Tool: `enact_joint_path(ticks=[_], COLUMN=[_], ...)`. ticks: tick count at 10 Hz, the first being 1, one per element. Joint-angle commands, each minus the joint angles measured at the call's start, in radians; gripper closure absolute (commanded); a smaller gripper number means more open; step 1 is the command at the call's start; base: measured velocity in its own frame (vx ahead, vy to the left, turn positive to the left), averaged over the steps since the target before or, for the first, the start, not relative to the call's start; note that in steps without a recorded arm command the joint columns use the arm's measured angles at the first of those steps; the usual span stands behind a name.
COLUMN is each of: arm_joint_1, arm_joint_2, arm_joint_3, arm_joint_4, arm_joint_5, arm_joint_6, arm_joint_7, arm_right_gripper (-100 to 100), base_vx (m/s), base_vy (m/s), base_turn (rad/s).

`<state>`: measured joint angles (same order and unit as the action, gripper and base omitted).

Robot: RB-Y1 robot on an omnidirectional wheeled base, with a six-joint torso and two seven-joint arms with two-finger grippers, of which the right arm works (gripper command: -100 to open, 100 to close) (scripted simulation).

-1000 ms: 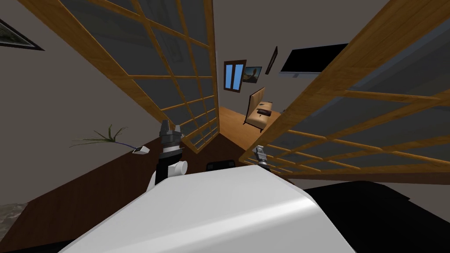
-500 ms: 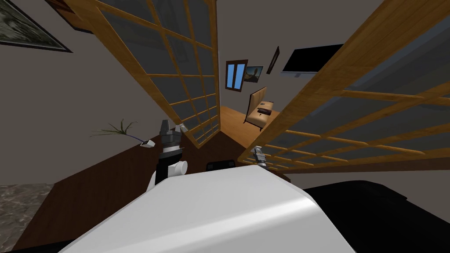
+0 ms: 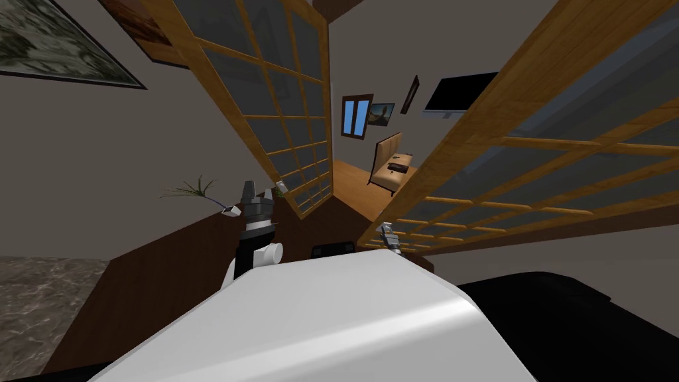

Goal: Pull the door open

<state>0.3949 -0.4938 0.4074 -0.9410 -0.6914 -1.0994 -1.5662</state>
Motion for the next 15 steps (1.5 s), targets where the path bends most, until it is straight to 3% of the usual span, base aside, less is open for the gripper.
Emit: enact_joint_path(ticks=[1, 7, 15], arm_joint_1=[0.001, 0.006, -0.014], arm_joint_2=[-0.007, -0.041, -0.063], arm_joint_3=[0.011, 0.062, 0.095], arm_joint_4=[0.006, 0.034, 0.087], arm_joint_5=[0.008, 0.044, 0.070], arm_joint_6=[-0.013, -0.070, -0.113], arm_joint_7=[-0.010, -0.056, -0.103], arm_right_gripper=[100, 100, 100], base_vx=[-0.143, -0.228, -0.196], base_vy=[-0.005, -0.034, -0.021], base_turn=[0.090, 0.115, 0.103])
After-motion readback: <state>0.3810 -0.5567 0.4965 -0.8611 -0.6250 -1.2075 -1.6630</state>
